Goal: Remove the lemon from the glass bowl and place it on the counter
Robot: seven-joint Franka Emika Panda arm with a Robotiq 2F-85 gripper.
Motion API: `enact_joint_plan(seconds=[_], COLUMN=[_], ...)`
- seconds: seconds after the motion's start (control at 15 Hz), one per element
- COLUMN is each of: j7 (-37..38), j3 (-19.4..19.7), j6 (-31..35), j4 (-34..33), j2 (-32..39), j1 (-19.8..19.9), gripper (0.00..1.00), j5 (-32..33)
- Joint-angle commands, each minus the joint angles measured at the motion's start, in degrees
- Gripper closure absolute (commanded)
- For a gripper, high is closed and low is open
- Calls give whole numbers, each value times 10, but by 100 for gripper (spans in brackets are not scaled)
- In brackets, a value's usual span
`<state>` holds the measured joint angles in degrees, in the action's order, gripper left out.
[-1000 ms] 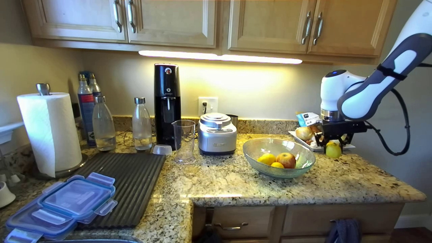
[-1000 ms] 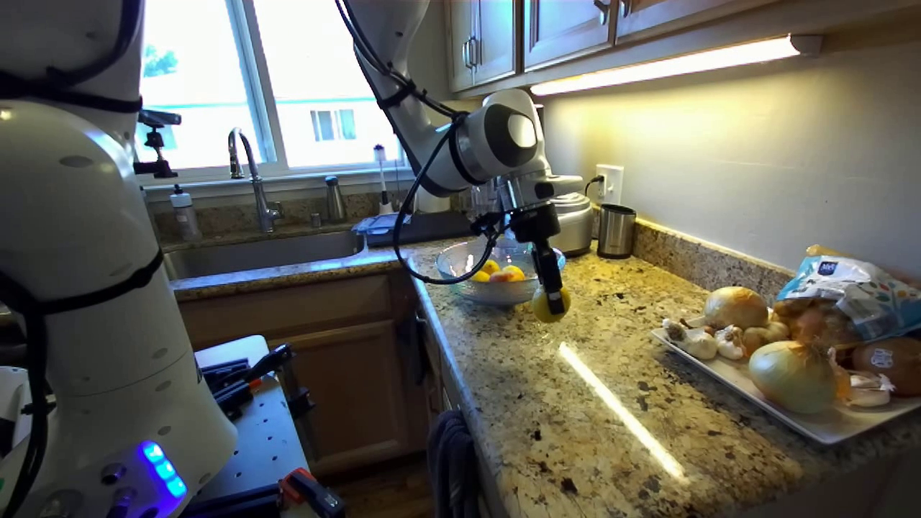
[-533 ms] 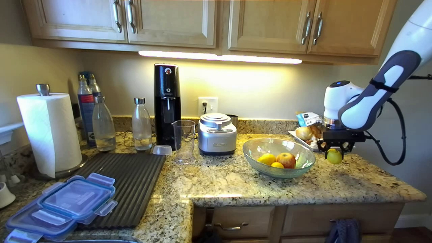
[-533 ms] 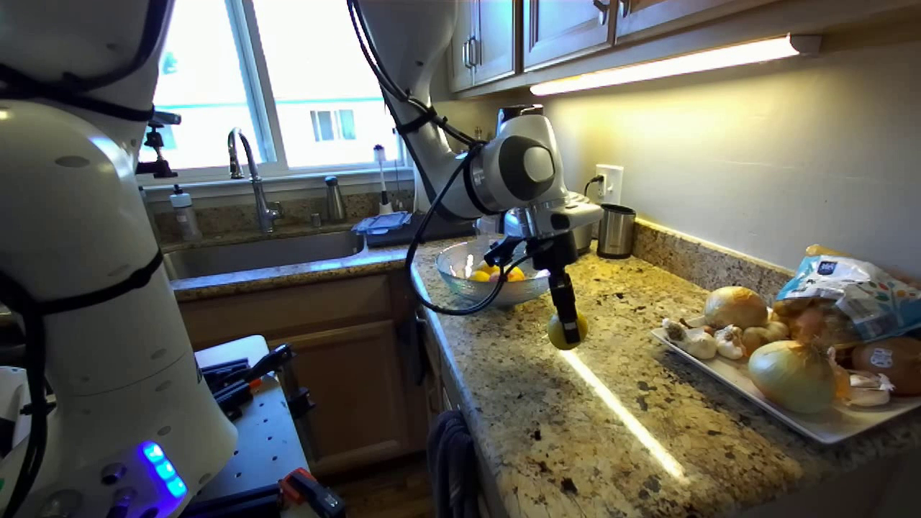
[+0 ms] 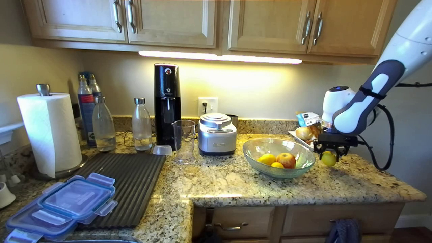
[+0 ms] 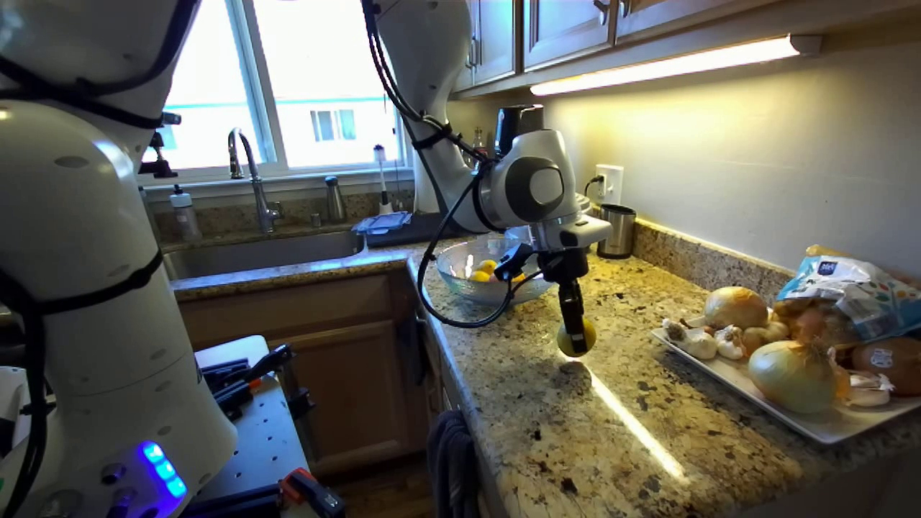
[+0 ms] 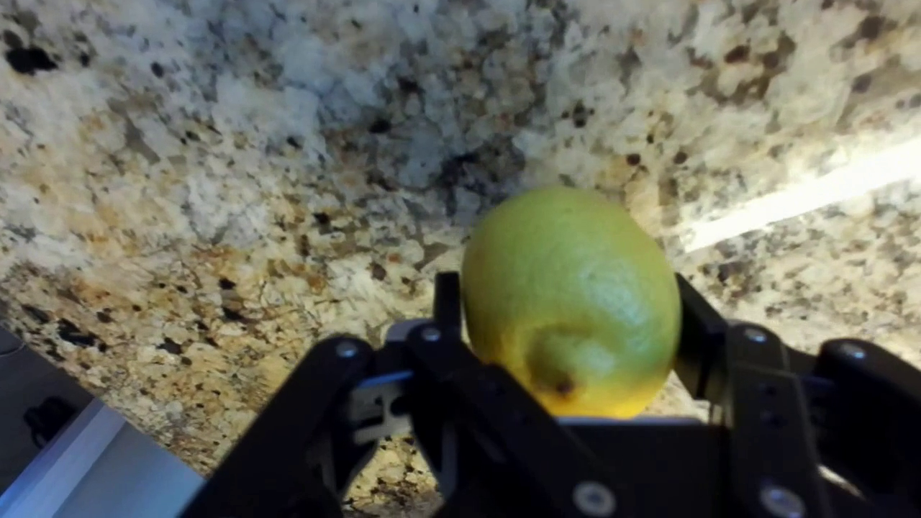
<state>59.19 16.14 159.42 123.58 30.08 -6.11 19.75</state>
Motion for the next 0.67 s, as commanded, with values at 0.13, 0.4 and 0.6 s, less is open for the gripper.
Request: enact_joint_plan(seconds=[0.13, 0.4, 0.6], j7=[-5, -6, -11], j3=[40, 62, 68], j6=[26, 47, 39], j4=[14, 16, 17], j2=[-22, -28, -38], j1=[-30, -49, -57], gripper=[0, 0, 0], j5=[-1, 0, -1])
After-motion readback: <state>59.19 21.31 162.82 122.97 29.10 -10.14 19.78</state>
